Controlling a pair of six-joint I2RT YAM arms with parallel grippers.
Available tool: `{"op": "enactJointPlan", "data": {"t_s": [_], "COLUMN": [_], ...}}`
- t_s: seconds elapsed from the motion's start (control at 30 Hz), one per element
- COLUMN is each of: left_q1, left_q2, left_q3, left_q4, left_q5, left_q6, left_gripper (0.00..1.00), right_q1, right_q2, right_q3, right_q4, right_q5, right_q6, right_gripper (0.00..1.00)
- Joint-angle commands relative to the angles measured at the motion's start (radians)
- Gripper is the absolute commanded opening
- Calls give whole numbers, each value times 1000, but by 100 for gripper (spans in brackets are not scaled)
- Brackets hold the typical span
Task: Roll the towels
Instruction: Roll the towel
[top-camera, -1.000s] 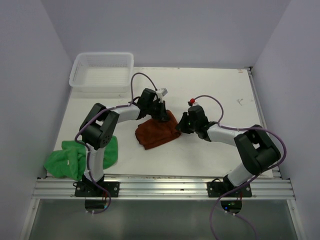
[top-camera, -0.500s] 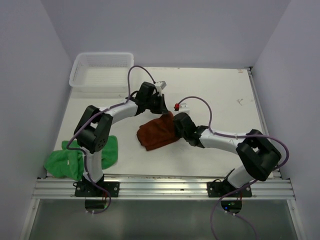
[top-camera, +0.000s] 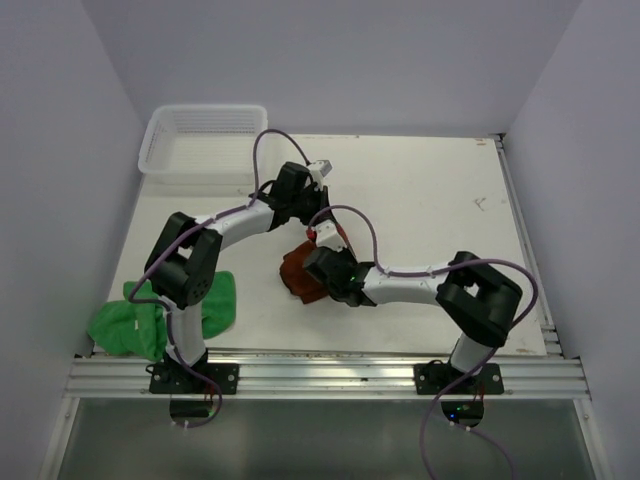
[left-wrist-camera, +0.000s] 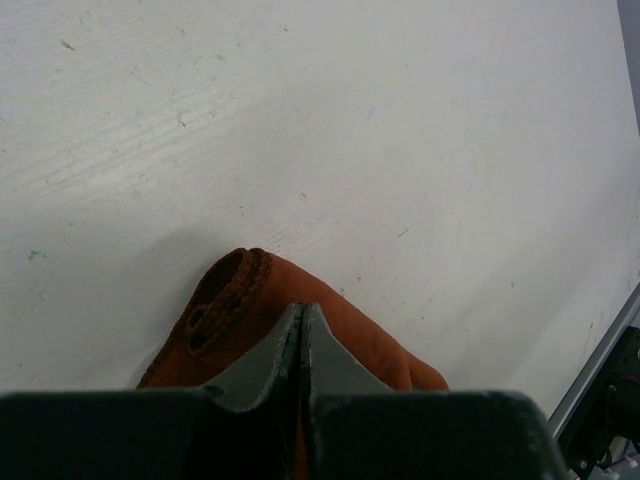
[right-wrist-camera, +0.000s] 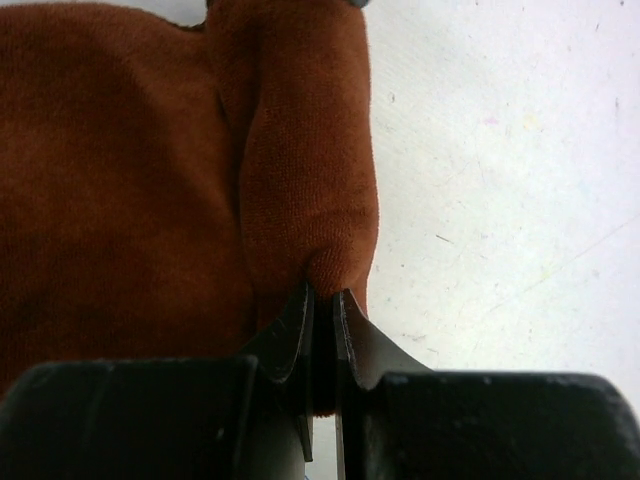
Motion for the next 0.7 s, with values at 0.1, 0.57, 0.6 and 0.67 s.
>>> {"op": "enactJointPlan", "data": {"t_s": [0.1,0.57,0.6,0.67], "left_q1": [10,-34,-39,-49], "left_q2": [-53,-56,-57,-54], "left_q3": [0,-122,-129,-145], "left_q4": [15,122,129,135], "left_q5": [24,84,85,84], "left_q6": [0,-6,-6,-5], "left_gripper": [5,5,5,5], "right_q1": [99,155,155,155], "right_q2": [134,291,294,302], "right_q3": [104,207,208,211], "right_q4": [-52,-119,-121,-121], "right_q5": [210,259,259,258], "right_q6": [-128,-173,-173,-170], "right_gripper": [0,0,0,0]}}
